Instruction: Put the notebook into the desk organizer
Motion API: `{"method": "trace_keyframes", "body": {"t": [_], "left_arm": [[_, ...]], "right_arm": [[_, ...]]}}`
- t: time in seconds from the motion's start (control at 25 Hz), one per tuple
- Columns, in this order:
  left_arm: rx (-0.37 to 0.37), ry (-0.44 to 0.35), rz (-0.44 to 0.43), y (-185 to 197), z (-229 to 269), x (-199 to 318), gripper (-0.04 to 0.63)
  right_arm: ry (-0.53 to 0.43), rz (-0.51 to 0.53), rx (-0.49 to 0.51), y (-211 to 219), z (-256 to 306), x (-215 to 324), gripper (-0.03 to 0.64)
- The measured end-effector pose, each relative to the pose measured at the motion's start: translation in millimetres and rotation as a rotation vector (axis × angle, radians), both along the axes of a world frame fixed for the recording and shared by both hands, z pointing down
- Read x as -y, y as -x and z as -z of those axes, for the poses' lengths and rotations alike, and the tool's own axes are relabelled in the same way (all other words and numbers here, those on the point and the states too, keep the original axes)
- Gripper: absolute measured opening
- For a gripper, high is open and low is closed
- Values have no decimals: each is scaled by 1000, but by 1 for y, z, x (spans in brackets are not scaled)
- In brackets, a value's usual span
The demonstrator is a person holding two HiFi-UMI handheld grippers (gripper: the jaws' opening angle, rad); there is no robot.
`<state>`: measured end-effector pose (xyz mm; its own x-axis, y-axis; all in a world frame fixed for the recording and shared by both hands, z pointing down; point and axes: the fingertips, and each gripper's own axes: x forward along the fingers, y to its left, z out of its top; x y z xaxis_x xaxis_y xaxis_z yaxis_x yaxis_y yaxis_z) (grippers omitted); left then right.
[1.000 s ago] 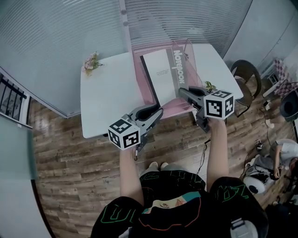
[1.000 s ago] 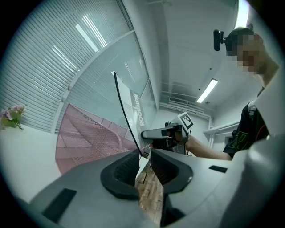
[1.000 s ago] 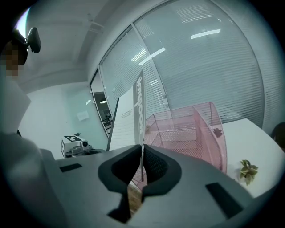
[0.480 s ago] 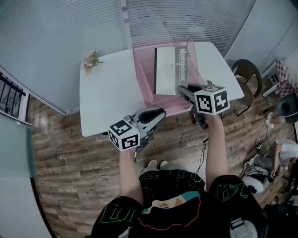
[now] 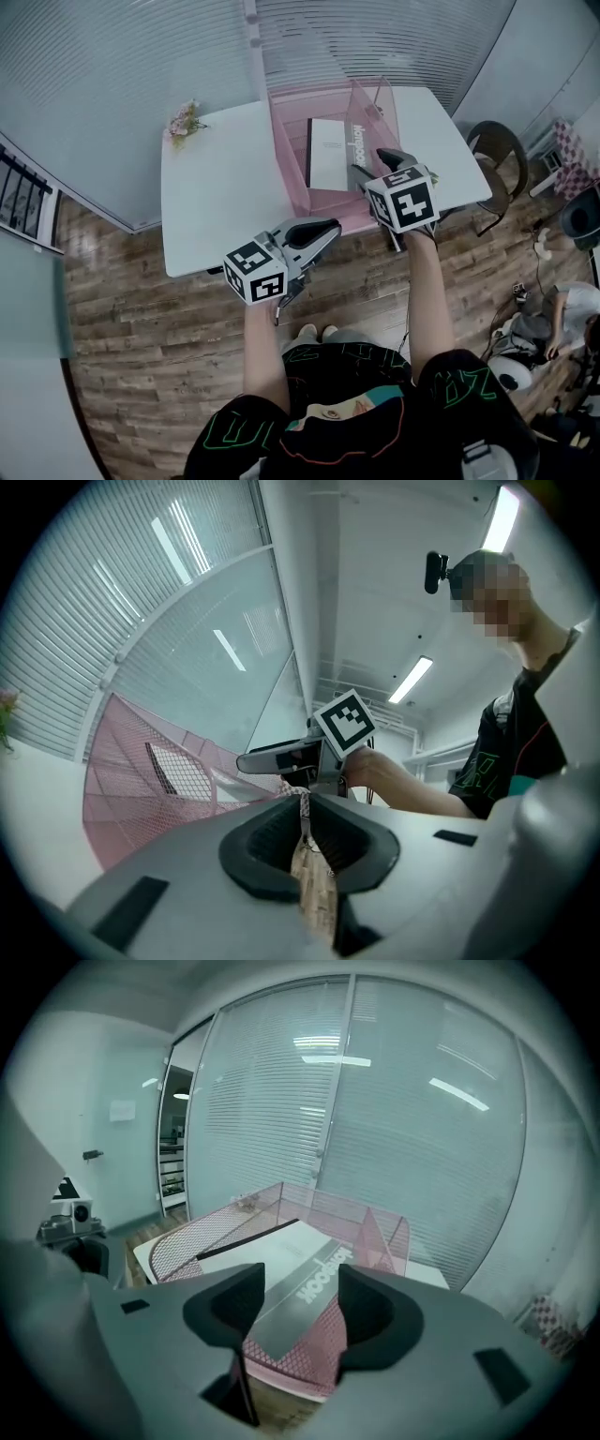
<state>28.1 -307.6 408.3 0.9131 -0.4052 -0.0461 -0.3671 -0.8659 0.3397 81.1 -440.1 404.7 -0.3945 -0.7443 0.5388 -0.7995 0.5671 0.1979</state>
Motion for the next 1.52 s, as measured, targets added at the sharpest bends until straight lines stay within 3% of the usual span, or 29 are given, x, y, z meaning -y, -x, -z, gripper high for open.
{"method": "trace_keyframes", "body": {"t": [0.28, 0.48, 0.6, 0.8, 1.08, 1.52], "left_arm": [[23, -68, 141, 13, 25, 16, -5], [51, -96, 246, 11, 40, 29, -5], [96, -128, 306, 5, 47, 34, -5], [178, -214, 442, -8, 52, 39, -5], [183, -218, 628, -21, 37, 36, -5], [198, -169, 700, -11, 26, 41, -5]], "right_arm": [[-115, -12, 158, -1, 17, -8, 224], [-205, -33, 289, -15, 28, -23, 136], [-287, -38, 357, -26, 42, -36, 34], [-390, -7, 479, -39, 57, -65, 3], [-428, -110, 434, -68, 36, -82, 2], [-420, -116, 417, -74, 27, -88, 3]]}}
